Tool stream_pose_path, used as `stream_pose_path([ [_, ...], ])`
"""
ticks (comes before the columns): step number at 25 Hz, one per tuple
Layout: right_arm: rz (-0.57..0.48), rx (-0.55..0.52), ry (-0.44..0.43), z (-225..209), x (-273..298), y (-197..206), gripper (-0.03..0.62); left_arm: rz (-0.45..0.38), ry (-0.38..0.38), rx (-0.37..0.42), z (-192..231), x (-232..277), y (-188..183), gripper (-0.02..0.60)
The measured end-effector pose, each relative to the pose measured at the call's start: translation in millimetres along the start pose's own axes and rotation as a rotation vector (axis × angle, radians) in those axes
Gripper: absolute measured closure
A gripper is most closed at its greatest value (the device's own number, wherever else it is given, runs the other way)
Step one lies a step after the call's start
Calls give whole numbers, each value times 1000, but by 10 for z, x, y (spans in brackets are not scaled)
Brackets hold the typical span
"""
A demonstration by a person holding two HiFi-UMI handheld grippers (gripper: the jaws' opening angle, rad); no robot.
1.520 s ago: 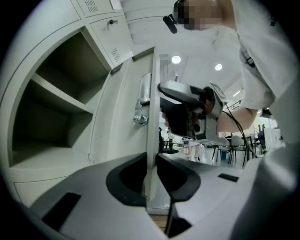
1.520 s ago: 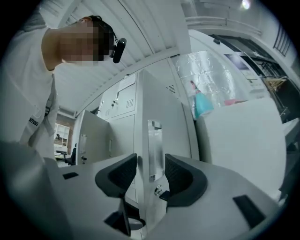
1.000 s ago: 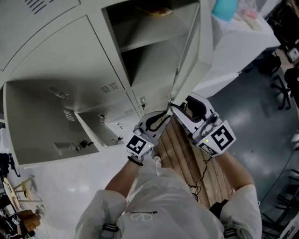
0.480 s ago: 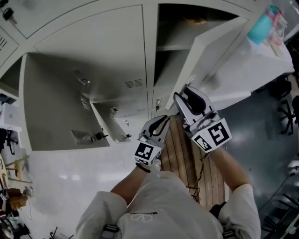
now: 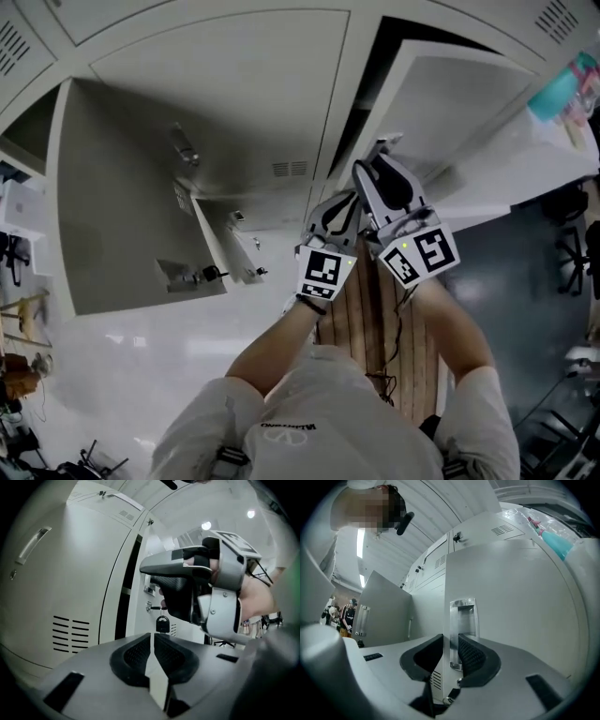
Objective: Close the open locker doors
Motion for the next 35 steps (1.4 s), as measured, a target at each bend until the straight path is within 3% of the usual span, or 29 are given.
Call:
stream_pose_path([
  [9, -5, 13, 6, -66, 267, 46, 497, 14, -71, -5, 347, 192, 40, 571],
  [14, 7, 27, 48, -190, 353, 110, 549, 5, -103, -22, 507, 242, 67, 575],
  [22, 18, 37, 63, -222, 370, 176, 563, 17, -107, -18, 599, 293, 96, 577],
  [27, 19, 28, 28, -74, 199, 105, 563, 26, -119, -13, 609, 240, 78, 577],
  [31, -7, 25, -12, 131, -119, -60, 563, 10, -92, -68, 345, -83, 60, 577],
  [35, 2, 26, -121, 552, -334, -64, 563, 19, -74, -89, -278, -882, 48, 575],
])
Point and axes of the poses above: the fingertips, and each gripper's own axes: x forward along the fingers, z to its left, y out of its underside, the point moved 3 cm from there along -x, backward along the fingers, and after that the axes turned 15 degrees about y, right-handed, at the moved point
